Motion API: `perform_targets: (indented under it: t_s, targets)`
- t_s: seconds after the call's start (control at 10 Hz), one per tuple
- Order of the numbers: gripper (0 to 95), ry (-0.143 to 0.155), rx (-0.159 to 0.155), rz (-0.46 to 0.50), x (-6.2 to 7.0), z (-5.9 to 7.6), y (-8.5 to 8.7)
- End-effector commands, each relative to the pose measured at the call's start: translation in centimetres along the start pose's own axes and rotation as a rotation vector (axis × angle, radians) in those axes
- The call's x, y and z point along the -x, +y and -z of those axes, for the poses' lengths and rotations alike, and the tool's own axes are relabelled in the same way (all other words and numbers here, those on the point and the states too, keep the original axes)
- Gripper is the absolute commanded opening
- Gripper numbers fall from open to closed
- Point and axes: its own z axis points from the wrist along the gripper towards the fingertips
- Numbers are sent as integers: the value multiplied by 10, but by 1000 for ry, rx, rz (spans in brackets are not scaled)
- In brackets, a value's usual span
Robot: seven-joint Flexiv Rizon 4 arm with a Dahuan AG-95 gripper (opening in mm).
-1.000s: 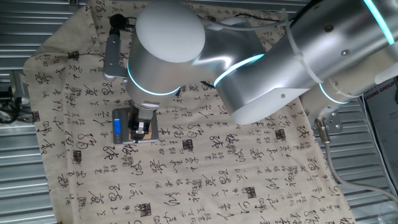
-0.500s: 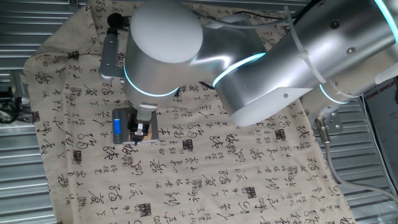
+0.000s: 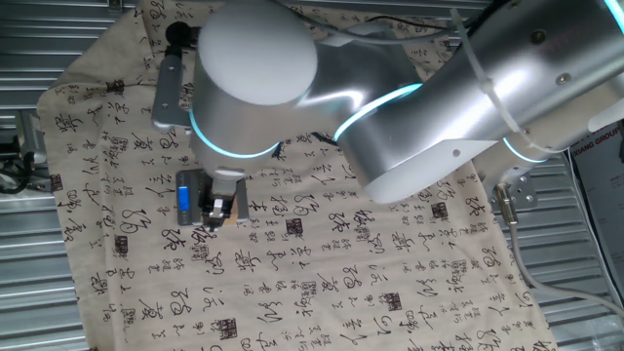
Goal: Remove the object from the scale
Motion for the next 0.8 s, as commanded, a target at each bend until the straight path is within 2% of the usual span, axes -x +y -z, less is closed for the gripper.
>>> perform_targets:
  t_s: [0.1,0.8]
  targets:
    - [0,5,-1,-2,2,3,4]
    - [0,3,-3,-12,3,2,28]
